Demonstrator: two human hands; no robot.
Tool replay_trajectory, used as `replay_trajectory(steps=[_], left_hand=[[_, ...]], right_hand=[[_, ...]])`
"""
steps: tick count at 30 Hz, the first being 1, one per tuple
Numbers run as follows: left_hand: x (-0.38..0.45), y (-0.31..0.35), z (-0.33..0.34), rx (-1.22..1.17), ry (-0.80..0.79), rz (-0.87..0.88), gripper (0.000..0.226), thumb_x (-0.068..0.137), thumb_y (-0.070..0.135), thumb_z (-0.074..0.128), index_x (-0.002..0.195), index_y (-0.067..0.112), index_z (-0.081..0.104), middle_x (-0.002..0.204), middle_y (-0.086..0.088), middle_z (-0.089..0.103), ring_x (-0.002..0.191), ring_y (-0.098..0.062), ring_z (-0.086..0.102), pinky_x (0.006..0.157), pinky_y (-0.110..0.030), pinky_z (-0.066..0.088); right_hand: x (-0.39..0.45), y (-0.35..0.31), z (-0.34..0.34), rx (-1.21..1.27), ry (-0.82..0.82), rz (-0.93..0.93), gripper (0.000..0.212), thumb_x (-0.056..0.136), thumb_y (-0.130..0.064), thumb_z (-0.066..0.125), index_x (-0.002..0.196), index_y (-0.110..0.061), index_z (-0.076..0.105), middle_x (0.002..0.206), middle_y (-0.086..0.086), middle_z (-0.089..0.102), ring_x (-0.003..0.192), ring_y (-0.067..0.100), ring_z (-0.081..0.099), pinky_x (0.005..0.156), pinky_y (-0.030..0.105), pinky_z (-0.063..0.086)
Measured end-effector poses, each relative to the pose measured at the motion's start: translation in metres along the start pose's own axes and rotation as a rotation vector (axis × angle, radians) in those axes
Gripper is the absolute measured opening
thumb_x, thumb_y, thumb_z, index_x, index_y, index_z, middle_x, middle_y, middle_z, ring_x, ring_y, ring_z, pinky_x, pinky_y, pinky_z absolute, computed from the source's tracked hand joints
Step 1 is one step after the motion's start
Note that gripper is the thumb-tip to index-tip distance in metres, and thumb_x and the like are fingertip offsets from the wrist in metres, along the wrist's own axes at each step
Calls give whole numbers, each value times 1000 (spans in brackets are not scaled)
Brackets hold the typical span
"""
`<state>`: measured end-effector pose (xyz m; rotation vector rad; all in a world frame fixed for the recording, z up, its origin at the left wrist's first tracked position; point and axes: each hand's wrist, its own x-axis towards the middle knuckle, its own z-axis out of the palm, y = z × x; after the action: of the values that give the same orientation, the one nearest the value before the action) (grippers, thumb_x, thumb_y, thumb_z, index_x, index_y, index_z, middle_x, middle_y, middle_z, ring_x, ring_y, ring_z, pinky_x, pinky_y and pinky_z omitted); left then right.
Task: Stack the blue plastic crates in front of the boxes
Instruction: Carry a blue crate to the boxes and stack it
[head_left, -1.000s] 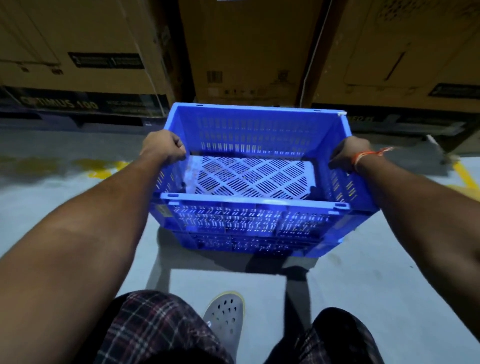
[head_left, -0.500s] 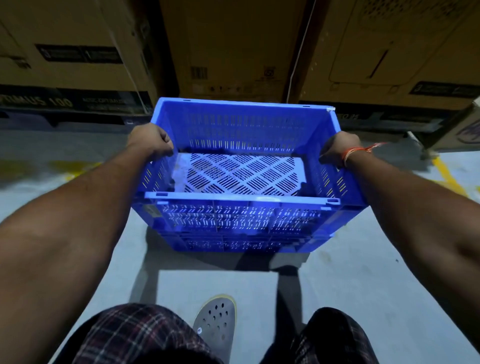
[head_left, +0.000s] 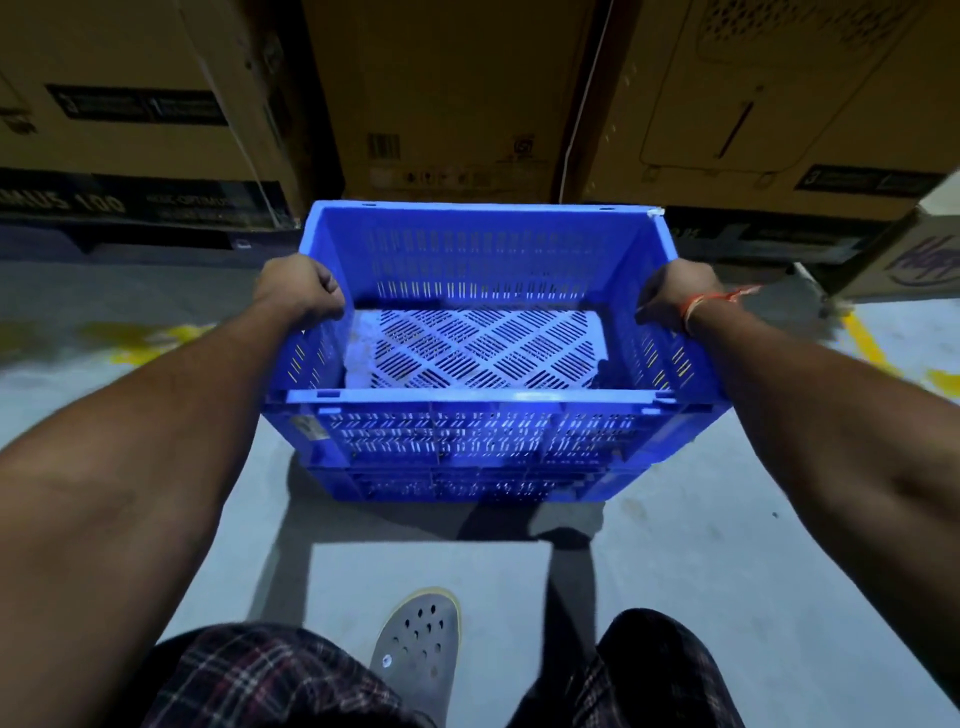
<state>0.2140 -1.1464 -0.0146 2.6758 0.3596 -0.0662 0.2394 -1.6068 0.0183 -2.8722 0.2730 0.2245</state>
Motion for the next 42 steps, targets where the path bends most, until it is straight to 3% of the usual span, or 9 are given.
replay_trajectory(steps=[4, 14, 25, 36, 42], left_hand=[[4, -1, 1, 54, 35, 14, 13, 67, 20, 73, 75, 10, 76, 74, -5, 76, 75, -20, 71, 65, -22, 44], [0, -8, -8, 106, 62, 7, 11, 71, 18, 72, 76, 9, 75, 72, -9, 73, 77, -25, 70, 68, -25, 45], [-7, -8, -12, 49, 9, 16, 14, 65, 23, 77, 78, 17, 77, 67, 1, 73, 69, -15, 71, 69, -22, 50], [-15, -10, -12, 81, -18, 29, 9, 68, 18, 81, 76, 18, 77, 72, 1, 73, 73, -16, 68, 69, -22, 44], [-10, -11, -12, 62, -26, 10, 10, 66, 18, 81, 76, 17, 78, 72, -3, 75, 55, -5, 63, 59, -19, 41]], right_hand=[[2, 3, 6, 56, -1, 6, 21, 67, -21, 85, 85, -13, 78, 76, 10, 71, 66, 23, 64, 65, 24, 44], [-5, -8, 17, 74, 17, -1, 28, 66, -26, 86, 90, -13, 79, 87, 12, 74, 79, 26, 69, 70, 28, 52], [-1, -6, 18, 39, 33, -18, 26, 65, -28, 86, 87, -14, 79, 85, 13, 74, 83, 29, 69, 76, 33, 56], [-3, -9, 19, 19, 56, -3, 27, 64, -29, 84, 85, -13, 78, 82, 12, 73, 78, 29, 69, 74, 33, 58], [-4, -5, 23, 15, 68, -7, 24, 66, -29, 84, 86, -16, 78, 88, 11, 74, 85, 30, 68, 77, 33, 55]])
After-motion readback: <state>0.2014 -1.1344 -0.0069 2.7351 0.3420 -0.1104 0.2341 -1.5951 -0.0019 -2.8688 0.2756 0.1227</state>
